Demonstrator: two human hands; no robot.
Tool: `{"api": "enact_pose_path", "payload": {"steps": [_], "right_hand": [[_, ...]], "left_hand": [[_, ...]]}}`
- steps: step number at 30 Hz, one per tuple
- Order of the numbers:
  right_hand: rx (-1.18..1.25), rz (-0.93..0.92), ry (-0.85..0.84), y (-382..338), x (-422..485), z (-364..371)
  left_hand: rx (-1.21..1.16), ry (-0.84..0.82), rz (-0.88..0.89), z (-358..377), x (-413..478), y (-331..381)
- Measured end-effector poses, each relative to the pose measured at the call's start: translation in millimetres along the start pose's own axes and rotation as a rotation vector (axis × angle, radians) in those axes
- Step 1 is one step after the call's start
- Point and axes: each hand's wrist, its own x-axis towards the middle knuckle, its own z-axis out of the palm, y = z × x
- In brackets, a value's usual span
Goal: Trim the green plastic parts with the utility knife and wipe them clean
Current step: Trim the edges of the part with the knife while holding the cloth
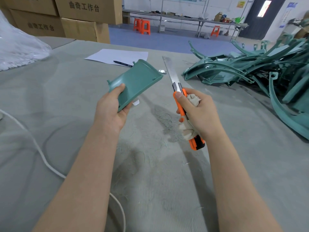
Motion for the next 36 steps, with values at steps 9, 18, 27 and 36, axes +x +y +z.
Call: {"api": "enact_pose_path", "payload": {"steps": [9, 18, 27, 36], "right_hand": [[0.082, 0.035, -0.059, -5, -3, 1], [0.209, 0.087, -0.153, -11, -7, 0], [0.321, 0.097, -0.322, -11, -7, -6], [0.366, 0.109, -0.522, -13, -12, -4]], "left_hand": [[-0.021, 0.002, -0.044, 2, -2, 1], [-0.08, -0.029, -0.104, 4, -6, 2], [-0.111, -0.127, -0.165, 5, -10, 6], [-0.075, -0.142, -0.18, 4, -11, 5]]}}
